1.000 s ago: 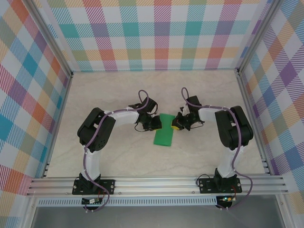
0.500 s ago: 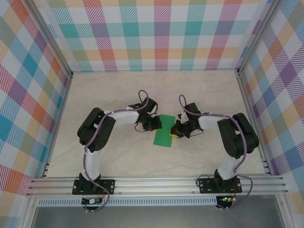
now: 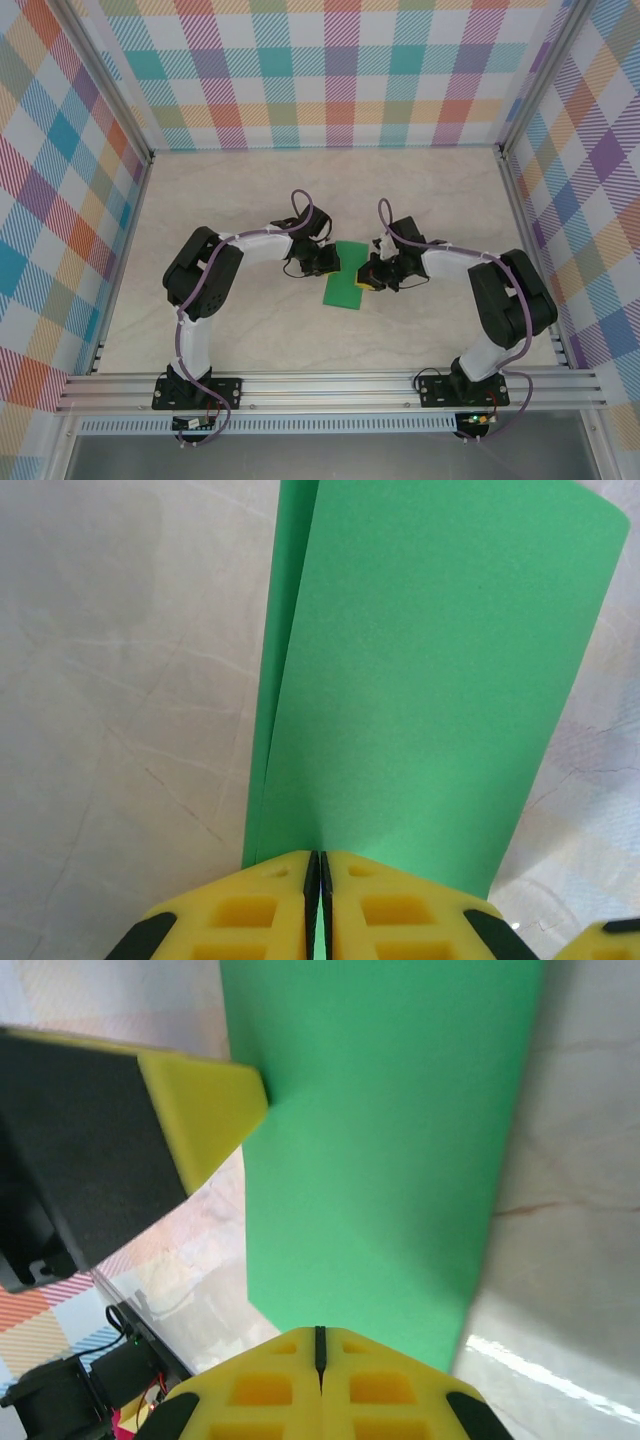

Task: Fold a paper plane with a square sheet of paper (pick it up from the middle)
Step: First fold in half a square sheet of paper at the center of the table.

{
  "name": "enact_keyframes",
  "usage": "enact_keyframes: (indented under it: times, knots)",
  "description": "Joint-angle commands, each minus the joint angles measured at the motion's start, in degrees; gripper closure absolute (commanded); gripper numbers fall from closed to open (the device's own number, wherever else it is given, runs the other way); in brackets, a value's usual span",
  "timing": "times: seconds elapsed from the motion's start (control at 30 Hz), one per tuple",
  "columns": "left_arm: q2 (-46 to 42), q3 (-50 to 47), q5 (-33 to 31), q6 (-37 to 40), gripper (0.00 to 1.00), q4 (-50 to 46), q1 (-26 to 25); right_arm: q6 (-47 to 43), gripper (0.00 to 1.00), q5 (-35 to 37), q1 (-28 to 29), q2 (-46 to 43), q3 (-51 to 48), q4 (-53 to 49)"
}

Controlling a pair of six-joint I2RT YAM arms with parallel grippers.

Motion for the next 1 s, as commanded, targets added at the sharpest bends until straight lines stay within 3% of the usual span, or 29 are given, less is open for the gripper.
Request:
enact_keyframes:
  times: [0.0, 0.2, 0.5, 0.83, 0.97]
  knots:
    - [1.37, 0.52, -0.09, 0.9, 0.87, -3.88, -0.36, 1.15, 1.0, -0.7, 1.55, 1.19, -3.17, 1.4]
    - [1.07, 0.56, -0.17, 1.08, 0.87, -4.34, -0.31, 2.04, 1.0, -0.71, 1.81, 4.39, -6.5, 3.67]
    - [0.94, 0.39, -0.07, 0.96, 0.87, -4.19, -0.34, 2.21, 1.0, -0.83, 3.75, -2.56, -4.97, 0.98]
    - [0.2, 0.61, -0.02, 0.87, 0.87, -4.32, -0.36, 2.28, 1.0, 2.05, 5.64, 0.91, -9.2, 1.09]
    - [-0.91, 0.6, 0.51, 0.51, 0.85, -3.98, -0.4, 1.09, 1.0, 2.86, 5.59, -2.39, -7.82, -1.74]
